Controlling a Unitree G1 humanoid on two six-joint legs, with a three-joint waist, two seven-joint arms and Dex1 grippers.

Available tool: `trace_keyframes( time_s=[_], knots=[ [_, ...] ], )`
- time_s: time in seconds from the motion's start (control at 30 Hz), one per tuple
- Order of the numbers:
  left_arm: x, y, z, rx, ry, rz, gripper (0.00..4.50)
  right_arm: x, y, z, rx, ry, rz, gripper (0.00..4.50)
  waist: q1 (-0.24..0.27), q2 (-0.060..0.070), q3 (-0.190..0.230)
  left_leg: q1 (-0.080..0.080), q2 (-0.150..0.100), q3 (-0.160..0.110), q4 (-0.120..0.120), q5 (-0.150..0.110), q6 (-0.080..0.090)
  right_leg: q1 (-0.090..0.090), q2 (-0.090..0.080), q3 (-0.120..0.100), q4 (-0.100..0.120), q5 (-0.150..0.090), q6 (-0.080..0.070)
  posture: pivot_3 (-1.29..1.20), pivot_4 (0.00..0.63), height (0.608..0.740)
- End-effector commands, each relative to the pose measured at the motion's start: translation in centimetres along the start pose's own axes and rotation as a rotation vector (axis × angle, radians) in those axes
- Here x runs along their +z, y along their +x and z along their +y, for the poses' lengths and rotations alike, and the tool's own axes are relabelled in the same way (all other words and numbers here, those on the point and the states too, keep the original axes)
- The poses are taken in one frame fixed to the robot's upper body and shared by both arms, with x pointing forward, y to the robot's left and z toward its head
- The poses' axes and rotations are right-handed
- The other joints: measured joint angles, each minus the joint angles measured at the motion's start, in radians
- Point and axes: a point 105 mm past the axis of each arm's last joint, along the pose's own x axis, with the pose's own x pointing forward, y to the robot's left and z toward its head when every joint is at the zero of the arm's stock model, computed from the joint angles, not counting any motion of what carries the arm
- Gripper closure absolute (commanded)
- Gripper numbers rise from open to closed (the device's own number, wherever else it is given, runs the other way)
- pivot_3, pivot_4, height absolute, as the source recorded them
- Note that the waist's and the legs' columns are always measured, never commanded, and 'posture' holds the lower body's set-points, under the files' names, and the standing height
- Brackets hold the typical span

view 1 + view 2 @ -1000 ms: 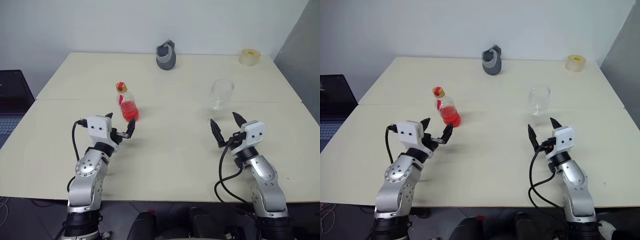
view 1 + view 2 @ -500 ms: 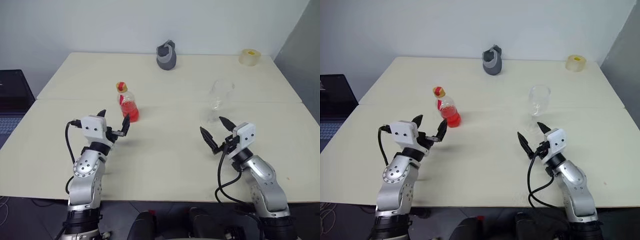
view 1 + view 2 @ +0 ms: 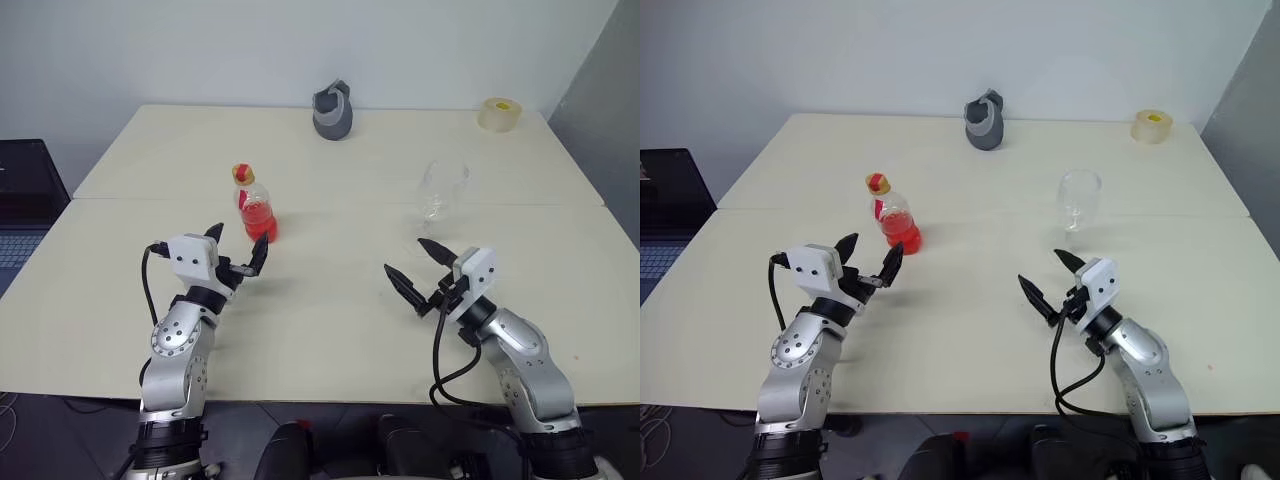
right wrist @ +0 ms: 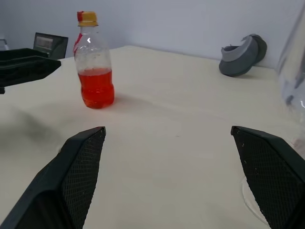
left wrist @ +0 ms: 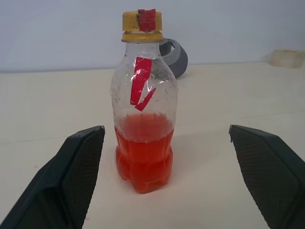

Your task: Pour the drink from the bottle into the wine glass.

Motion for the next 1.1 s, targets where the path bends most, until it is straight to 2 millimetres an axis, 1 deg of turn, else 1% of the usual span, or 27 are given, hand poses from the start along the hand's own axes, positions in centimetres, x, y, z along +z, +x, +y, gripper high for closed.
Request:
trace_keyframes(
  time_s=[0.03, 0.17, 0.27, 0.37, 0.43, 0.5, 0.67, 0.73, 0.9, 1.1],
  knots=[
    [1.4, 0.3, 0.4, 0.024, 0.044, -0.048, 0.02, 2.1, 0.5, 0.7, 0.053, -0.025, -0.066, 0.0, 0.0, 0.0, 0.0, 0.0, 0.0, 0.0, 0.0, 0.0, 0.0, 0.0, 0.0, 0.0, 0.0, 0.0, 0.0, 0.0, 0.15, 0.74],
    [0.6, 1.1, 1.2, 0.106, 0.017, -0.008, 0.02, 2.4, 0.7, 1.0, 0.073, -0.03, -0.067, 0.0, 0.0, 0.0, 0.0, 0.0, 0.0, -0.001, 0.0, 0.0, 0.0, 0.0, 0.0, 0.0, 0.0, 0.0, 0.0, 0.0, 0.15, 0.74],
    [0.3, 2.0, 0.7, 0.095, 0.009, 0.016, 0.02, 2.6, 0.9, 1.4, 0.096, -0.035, -0.068, 0.0, 0.0, -0.001, 0.0, 0.0, 0.0, -0.001, 0.0, 0.0, 0.0, 0.0, 0.0, -0.001, 0.0, 0.0, 0.0, 0.0, 0.15, 0.74],
    [0.0, 2.6, 0.6, 0.086, 0.019, 0.04, 0.02, 2.8, 1.1, 1.6, 0.106, -0.043, -0.071, 0.0, 0.0, -0.001, 0.0, -0.001, -0.001, -0.001, 0.0, 0.0, 0.0, 0.0, 0.0, -0.001, 0.0, 0.0, 0.0, 0.0, 0.15, 0.74],
    [-1.0, 3.2, 0.5, 0.072, 0.027, 0.099, 0.02, 2.9, 1.1, 1.3, 0.088, -0.052, -0.072, 0.0, 0.0, -0.001, 0.0, -0.001, 0.0, -0.001, 0.0, 0.0, 0.0, 0.0, 0.0, -0.001, 0.0, 0.0, 0.0, 0.0, 0.15, 0.74],
    [-1.0, 3.9, 0.6, 0.064, 0.022, 0.101, 0.02, 2.8, 1.0, 1.0, 0.069, -0.056, -0.068, 0.0, 0.0, -0.001, 0.0, -0.001, 0.0, -0.002, 0.0, 0.0, 0.0, 0.0, 0.0, -0.002, 0.0, 0.0, 0.0, 0.0, 0.15, 0.74],
    [-1.3, 5.2, 1.8, 0.101, 0.043, 0.116, 0.02, 2.5, 0.7, 1.0, 0.053, -0.045, -0.06, 0.0, 0.0, -0.001, 0.001, -0.001, -0.001, -0.002, 0.001, 0.0, 0.0, 0.0, 0.0, -0.002, 0.0, 0.0, 0.0, 0.0, 0.15, 0.74],
    [-1.6, 5.6, 2.0, 0.104, 0.043, 0.121, 0.02, 2.5, 0.7, 1.1, 0.052, -0.048, -0.06, 0.0, 0.0, -0.001, 0.001, -0.001, -0.001, -0.002, 0.001, 0.0, 0.0, 0.0, 0.0, -0.002, 0.0, 0.0, 0.0, 0.0, 0.15, 0.74],
    [-2.2, 7.4, 1.8, 0.075, 0.037, 0.132, 0.02, 2.8, 0.7, 1.1, 0.048, -0.055, -0.065, 0.0, 0.001, -0.001, 0.001, -0.001, -0.001, -0.003, 0.001, 0.0, 0.0, 0.0, 0.0, -0.003, 0.0, 0.0, 0.0, 0.0, 0.15, 0.74],
    [-2.3, 9.4, 1.3, 0.038, 0.028, 0.114, 0.02, 2.8, 0.7, 1.2, 0.052, -0.058, -0.065, 0.0, 0.001, -0.002, 0.001, -0.002, -0.001, -0.002, 0.001, 0.0, 0.0, 0.0, 0.0, -0.003, 0.0, 0.0, 0.0, 0.0, 0.15, 0.74]
  ],
)
